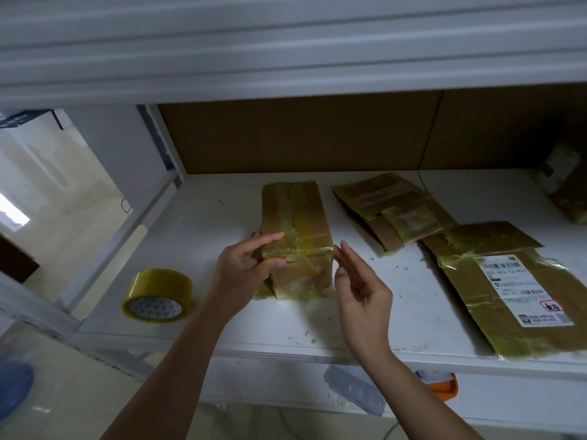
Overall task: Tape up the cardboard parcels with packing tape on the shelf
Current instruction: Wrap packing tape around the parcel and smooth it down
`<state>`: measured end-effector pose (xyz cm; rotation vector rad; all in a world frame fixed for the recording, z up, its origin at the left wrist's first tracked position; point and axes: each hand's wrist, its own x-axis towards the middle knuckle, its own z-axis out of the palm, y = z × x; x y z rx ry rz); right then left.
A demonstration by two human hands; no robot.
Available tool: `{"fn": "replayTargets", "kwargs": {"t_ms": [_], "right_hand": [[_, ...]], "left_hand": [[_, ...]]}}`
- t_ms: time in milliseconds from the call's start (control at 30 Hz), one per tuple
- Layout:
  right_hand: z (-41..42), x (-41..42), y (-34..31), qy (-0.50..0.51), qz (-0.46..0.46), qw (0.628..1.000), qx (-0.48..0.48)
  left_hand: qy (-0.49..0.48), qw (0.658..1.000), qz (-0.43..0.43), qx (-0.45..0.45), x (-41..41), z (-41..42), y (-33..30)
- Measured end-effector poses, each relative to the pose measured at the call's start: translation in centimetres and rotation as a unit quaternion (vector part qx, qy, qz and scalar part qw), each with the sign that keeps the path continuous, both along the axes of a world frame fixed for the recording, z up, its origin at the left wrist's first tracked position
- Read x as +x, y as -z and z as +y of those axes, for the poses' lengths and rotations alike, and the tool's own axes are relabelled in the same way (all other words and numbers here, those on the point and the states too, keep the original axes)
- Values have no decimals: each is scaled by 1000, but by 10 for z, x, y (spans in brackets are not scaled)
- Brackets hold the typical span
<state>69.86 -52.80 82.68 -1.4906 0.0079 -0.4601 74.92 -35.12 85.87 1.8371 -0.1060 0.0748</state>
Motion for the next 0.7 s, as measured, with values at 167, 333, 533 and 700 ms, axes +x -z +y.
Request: {"fn": "replayTargets", "kwargs": {"t_ms": [167, 333, 533, 700], "right_hand": [[-9, 19, 1, -14, 50, 997, 53], [-15, 21, 3, -26, 40, 999, 19], [-11, 18, -3, 8, -19, 997, -73], [-3, 32, 10, 105, -82, 973, -188]], "left_hand": [[3, 1000, -4, -8, 0, 1, -1], [8, 1000, -1, -8, 0, -1, -3], [26, 999, 33, -23, 6, 5, -4], [-9, 1000, 0, 18, 3, -2, -2]]}}
